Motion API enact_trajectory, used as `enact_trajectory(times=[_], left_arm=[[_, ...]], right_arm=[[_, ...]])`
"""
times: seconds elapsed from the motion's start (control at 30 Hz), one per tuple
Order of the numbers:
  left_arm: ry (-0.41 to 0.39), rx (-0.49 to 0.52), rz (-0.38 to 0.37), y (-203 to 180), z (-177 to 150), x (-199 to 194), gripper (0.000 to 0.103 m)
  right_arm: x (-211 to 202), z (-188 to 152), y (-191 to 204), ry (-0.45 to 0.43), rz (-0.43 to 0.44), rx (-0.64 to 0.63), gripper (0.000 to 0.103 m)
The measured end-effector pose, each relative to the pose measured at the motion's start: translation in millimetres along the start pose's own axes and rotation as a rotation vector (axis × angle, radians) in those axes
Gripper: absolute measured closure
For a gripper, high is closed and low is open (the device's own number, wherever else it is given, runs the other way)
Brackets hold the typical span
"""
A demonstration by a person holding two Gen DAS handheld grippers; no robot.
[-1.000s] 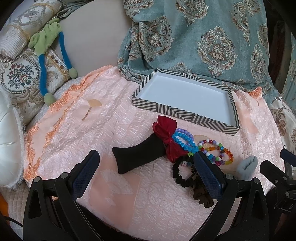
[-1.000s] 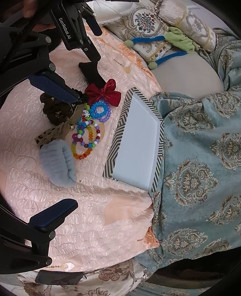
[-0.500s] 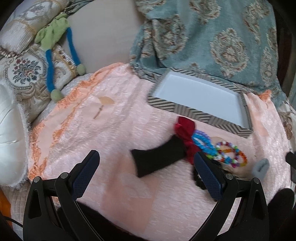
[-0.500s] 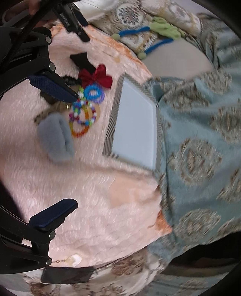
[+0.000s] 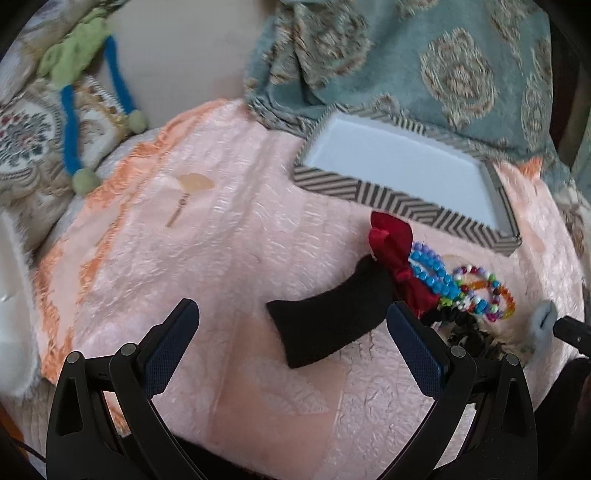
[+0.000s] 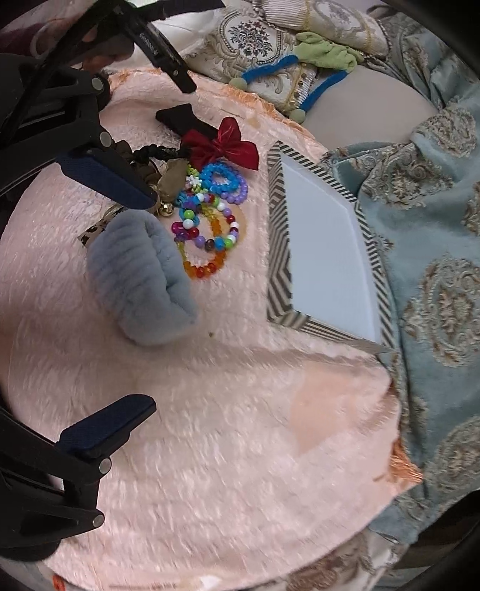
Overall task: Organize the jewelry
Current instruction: 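Grasp the grey fuzzy wristband with the right tool while the left tool grasps the black velvet stand, then carry both items into the striped tray and open both tools to release them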
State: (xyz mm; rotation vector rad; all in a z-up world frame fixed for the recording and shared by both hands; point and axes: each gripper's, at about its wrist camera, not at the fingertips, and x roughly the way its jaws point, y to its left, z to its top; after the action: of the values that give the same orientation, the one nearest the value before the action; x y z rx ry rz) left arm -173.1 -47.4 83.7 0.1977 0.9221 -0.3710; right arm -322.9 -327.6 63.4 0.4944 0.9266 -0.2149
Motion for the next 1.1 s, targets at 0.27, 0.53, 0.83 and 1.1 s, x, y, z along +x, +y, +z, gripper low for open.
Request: enact_trajectory(times=[0.27, 0.53, 0.83, 1.1], left_arm=[[0.069, 0.152, -0.025, -20, -2, 40, 0.001], [0.13, 0.111, -0.114, -18, -2, 56, 0.066], [0.084, -0.011, -0.183, 3, 13, 19, 0.087], [0.0, -0.003, -0.201, -14, 66, 9, 0.087]], right_arm=[[20, -1, -4, 0.023, 0.11, 0.048, 0.039], [22, -2, 8, -0.018, 0.119, -0.028, 0.075], [-18, 16, 16, -0.124, 0.147, -0.079, 0.078], [-33, 69, 28, -0.232, 0.153, -0.068, 0.078]])
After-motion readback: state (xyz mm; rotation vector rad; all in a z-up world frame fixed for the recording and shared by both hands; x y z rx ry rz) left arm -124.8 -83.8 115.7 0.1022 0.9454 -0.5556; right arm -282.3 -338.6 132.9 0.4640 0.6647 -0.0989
